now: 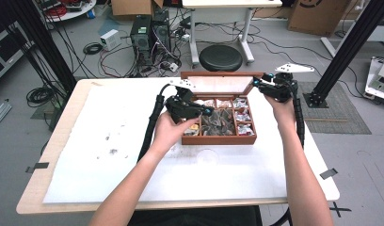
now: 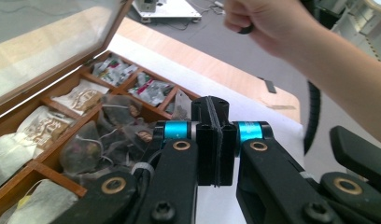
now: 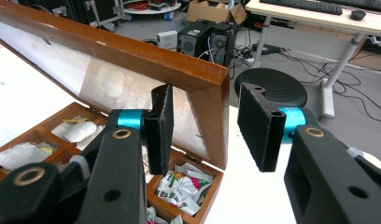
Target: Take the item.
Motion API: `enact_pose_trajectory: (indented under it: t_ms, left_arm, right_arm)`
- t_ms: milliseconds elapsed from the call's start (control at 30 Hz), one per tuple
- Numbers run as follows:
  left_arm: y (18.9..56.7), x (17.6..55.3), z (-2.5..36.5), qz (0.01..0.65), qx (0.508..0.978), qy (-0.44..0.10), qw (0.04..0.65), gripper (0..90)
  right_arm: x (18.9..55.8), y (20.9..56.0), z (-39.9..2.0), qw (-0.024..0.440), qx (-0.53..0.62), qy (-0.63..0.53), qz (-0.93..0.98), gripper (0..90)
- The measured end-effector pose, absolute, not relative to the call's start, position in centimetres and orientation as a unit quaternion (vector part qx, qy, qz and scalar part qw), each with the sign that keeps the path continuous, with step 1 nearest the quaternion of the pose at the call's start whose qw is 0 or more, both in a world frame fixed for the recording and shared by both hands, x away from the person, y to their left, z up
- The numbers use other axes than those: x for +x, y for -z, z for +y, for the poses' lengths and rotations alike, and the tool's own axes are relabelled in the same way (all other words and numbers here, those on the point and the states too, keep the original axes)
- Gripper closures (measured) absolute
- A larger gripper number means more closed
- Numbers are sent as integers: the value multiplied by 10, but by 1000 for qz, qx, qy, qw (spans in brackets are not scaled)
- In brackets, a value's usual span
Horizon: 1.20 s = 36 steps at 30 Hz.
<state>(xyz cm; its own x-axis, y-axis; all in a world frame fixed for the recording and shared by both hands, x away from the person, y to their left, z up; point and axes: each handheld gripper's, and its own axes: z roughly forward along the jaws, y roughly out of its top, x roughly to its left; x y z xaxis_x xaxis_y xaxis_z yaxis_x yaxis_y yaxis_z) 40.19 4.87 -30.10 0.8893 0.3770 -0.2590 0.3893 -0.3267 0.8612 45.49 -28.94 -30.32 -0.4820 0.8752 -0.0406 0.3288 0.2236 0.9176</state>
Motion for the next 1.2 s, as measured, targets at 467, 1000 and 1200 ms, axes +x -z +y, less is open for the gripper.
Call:
enact_pose_trajectory:
  t_ms: [467, 1000, 1200]
  left_arm:
    - [286, 368, 57, 196, 819, 1, 540, 894]
    - [292, 334, 60, 163, 819, 7, 549, 894]
    - [300, 323, 62, 155, 822, 8, 548, 894]
  right_arm:
    - [454, 306, -290, 292, 416, -471, 721, 570]
    - [452, 306, -290, 294, 414, -471, 721, 570]
    - [452, 307, -290, 294, 413, -472, 722, 571]
